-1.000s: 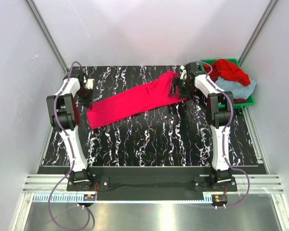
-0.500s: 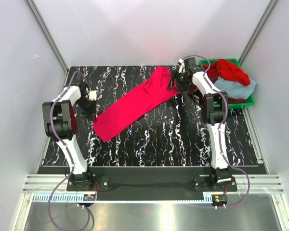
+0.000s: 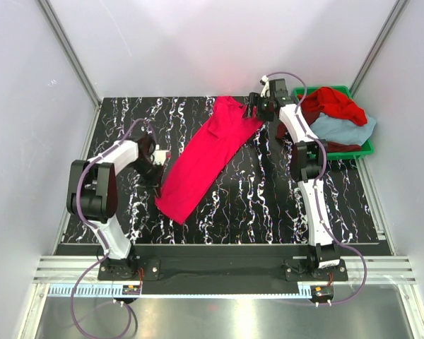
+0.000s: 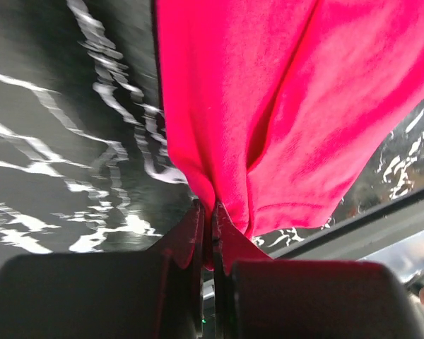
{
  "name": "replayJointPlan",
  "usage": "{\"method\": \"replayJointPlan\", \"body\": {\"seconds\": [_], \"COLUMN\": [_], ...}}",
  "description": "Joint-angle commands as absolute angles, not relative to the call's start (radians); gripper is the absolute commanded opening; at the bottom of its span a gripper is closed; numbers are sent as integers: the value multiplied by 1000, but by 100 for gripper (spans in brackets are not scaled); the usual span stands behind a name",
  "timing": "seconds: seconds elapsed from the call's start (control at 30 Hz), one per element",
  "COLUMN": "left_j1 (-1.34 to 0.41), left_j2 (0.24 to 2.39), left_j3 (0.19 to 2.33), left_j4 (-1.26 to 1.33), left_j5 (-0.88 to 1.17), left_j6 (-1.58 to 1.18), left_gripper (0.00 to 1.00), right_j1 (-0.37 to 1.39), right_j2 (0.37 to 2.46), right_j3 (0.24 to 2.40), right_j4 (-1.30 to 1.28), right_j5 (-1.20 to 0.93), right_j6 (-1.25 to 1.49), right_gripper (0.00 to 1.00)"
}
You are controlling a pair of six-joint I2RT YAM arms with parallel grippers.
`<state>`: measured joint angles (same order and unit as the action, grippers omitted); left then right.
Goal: Fold and stack the t-shirts
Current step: Fold the tshirt
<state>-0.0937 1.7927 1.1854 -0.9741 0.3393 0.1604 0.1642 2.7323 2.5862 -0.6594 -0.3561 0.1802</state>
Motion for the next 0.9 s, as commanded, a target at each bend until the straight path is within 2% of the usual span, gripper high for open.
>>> {"method": "replayJointPlan", "body": {"seconds": [0.0,0.27,0.53,0.87], "left_j1": [-130,-216,-221,-221], "left_j2": [1732,1736,1752,1750], "left_j3": [1146,1163,1203,1213], "left_j4": [-976,-976,-966,-969], "left_j5": [390,417,428,462], "left_j6": [153,147,138,124], "left_gripper": [1,2,2,2], "right_j1": [164,176,153,152], "right_j2": [2758,2726,2482,2526], "right_j3": [2671,2640,2413,2382], "right_j4": [-598,-615,-692,-698], "right_j5": [-337,-339,-301,-281], "right_j6": [198,186,201,198], "right_gripper": [81,81,80,77]}}
